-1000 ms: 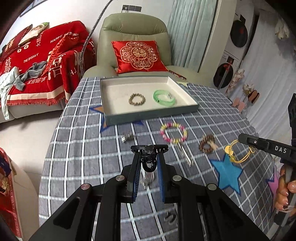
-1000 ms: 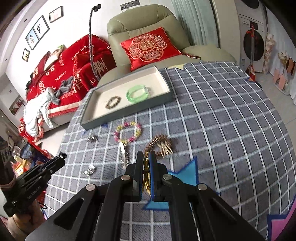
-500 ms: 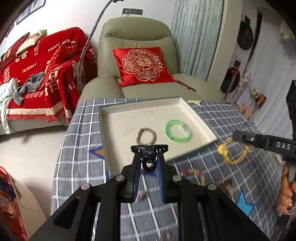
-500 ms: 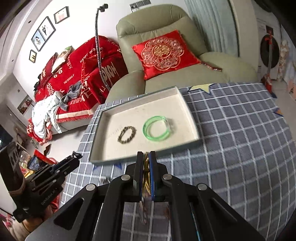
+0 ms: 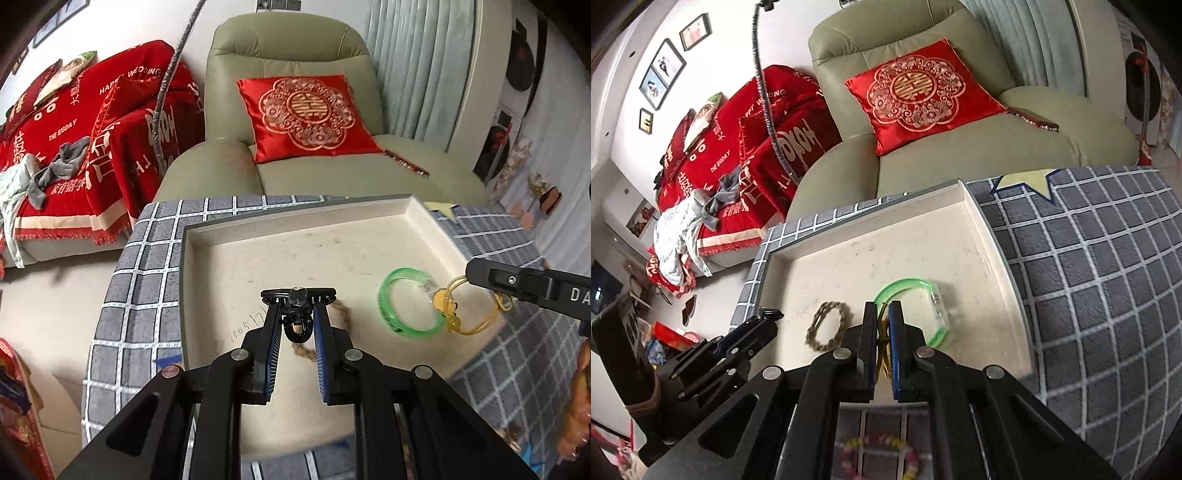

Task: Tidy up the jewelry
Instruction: 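Carry both items into the white tray and lower them, then open both tools to release the items in the tray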

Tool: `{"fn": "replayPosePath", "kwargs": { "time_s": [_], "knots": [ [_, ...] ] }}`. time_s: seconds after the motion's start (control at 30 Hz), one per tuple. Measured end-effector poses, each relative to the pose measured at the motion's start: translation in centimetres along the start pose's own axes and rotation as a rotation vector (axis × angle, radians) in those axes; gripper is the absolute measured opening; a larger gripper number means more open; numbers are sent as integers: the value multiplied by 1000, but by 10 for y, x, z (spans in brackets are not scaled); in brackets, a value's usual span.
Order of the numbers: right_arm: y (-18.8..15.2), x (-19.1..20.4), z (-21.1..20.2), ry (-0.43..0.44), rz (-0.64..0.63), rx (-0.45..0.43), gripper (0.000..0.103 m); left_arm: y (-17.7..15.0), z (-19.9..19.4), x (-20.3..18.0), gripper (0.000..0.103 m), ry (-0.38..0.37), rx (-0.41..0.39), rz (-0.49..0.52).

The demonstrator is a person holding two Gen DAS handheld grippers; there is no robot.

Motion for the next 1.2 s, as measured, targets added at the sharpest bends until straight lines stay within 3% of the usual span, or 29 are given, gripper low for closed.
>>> {"fn": "replayPosePath", "kwargs": {
  "time_s": [0.33,0.63,0.7,0.73,0.77,0.83,1.2],
  "knots": [
    [-8,-13,40,-68,2,36,6,-6,30,3,32,34,56,1],
    [-16,-15,47,-113,-39,64,8,-10,33,-6,32,71,66,50],
    [-17,-13,46,-113,-46,69,14,-10,32,-8,32,76,64,59],
    [-17,-13,45,-111,-47,66,27,-10,32,-8,32,74,62,59],
    [-18,-12,43,-103,-48,62,49,-10,31,-8,32,74,59,57],
    [-18,-12,38,-100,-48,46,64,-9,30,-8,32,70,59,48],
    [-14,-24,9,-59,32,-16,65,-4,19,-9,33,79,14,37]
  ]
}}
Point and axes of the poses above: each gripper's, at about its wrist camera, not at the fingertips, and z roughly the way its jaws point, x to its left, y to its top, the point moved 1 cm from there along z, roughly the way its jaws point, and after that the axes turned 6 degrees about -y, right-handed, at the moved point
